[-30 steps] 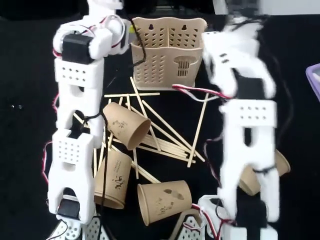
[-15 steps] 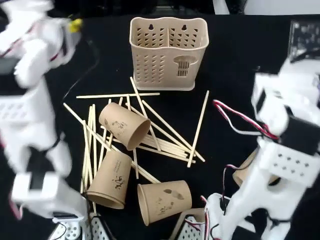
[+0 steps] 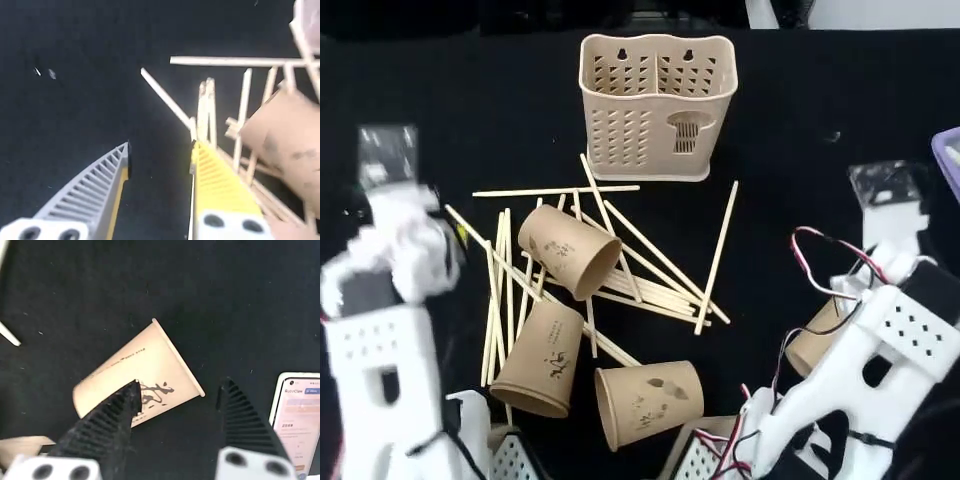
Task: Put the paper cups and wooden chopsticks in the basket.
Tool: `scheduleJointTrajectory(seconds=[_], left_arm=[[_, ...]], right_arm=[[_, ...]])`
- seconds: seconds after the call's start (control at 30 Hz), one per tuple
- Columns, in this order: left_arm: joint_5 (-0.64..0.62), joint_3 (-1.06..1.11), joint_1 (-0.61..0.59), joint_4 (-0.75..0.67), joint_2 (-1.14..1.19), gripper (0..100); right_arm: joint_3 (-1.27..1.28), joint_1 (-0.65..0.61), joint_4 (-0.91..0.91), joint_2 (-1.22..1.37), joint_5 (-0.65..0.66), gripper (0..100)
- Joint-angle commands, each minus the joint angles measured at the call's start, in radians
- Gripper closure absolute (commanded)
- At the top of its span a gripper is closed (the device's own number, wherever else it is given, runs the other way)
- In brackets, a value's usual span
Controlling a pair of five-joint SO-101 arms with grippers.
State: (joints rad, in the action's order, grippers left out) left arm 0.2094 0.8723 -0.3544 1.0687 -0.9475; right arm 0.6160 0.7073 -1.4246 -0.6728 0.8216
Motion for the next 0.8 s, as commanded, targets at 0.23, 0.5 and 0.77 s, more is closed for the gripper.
scheduleJointTrajectory(seconds=[0.23,0.5,0.77], left_arm=[[-0.284,0.403,-0.002,-0.307,-0.155,79],[-0.285,0.573,0.024,-0.466,-0.164,79],[-0.281,0.604,0.027,-0.506,-0.164,79]], right_arm=[[0.073,0.049,0.17,-0.016,0.178,75.1],[-0.076,0.048,0.061,0.228,0.249,75.1],[-0.476,0.072,-0.253,0.662,0.368,75.4]])
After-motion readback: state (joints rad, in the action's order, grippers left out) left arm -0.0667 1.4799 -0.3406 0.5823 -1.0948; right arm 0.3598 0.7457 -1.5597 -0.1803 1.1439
